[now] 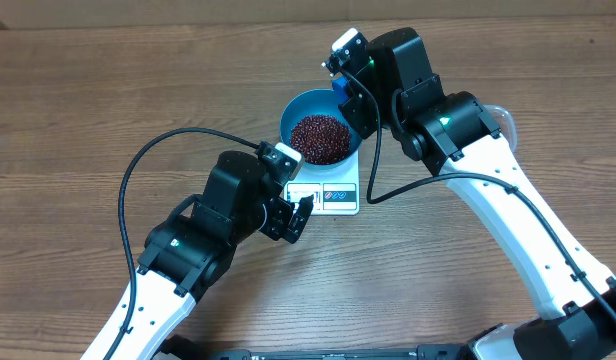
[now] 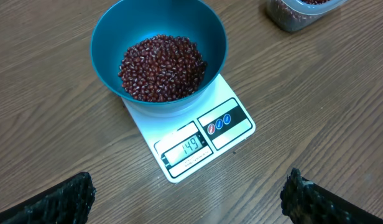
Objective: Scoop item into bowl and weigh 150g on scale
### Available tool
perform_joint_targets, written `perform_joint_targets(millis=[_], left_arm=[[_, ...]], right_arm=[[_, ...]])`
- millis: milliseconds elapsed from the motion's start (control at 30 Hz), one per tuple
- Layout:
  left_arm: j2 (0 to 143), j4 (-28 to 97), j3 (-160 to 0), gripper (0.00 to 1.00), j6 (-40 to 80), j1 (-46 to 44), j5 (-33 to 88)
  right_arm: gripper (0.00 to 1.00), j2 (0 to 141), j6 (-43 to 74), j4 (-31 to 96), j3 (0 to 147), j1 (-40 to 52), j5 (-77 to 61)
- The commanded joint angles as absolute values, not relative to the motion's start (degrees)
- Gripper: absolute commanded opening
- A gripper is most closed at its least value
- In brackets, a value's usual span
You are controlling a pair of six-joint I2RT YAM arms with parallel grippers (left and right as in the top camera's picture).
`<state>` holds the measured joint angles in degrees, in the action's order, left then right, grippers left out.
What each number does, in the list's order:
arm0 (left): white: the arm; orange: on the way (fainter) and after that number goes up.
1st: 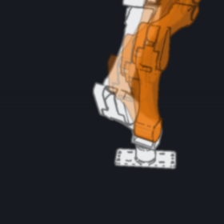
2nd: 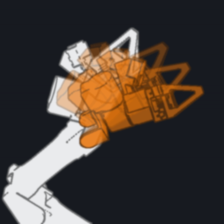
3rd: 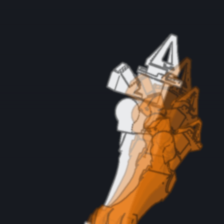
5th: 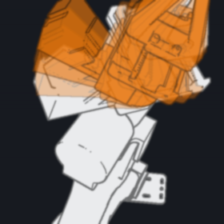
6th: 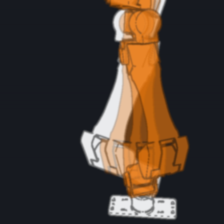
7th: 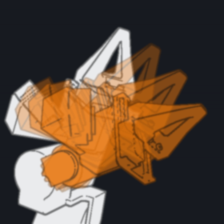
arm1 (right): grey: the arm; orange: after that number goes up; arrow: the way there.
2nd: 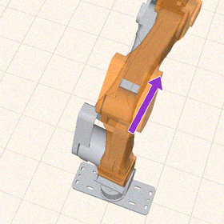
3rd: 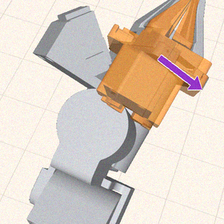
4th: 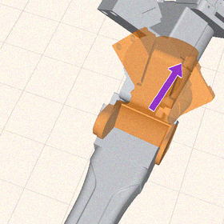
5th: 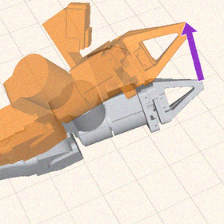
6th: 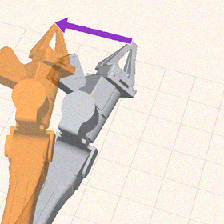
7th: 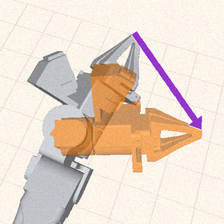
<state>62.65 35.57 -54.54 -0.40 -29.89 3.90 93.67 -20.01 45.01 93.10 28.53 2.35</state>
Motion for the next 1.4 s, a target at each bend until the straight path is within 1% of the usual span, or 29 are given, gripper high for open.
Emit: perform_joint_targets(millis=[0, 1233, 1333, 1367], left_arm=[[62.6, 35.3, -55.7, 1.0, -1.3, -29.5, 4.1], [62.6, 35.3, -55.7, 0.99, -1.3, -29.5, 4.1], [62.6, 35.3, -55.7, 1.0, -1.3, -29.5, 4.1], [62.6, 35.3, -55.7, 1.0, -1.3, -29.5, 4.1]], right_arm=[[0.04, 91.7, -22.8, 43.0, 94.7, 28.6, 3.0], [0.04, 91.7, -20.8, 45.3, 94.6, 28.9, 3.0], [0.04, 91.7, -19.6, 45.3, 94.6, 28.9, 5.2], [0.04, 91.7, -17.9, 45.3, 94.6, 28.8, 8.8]])
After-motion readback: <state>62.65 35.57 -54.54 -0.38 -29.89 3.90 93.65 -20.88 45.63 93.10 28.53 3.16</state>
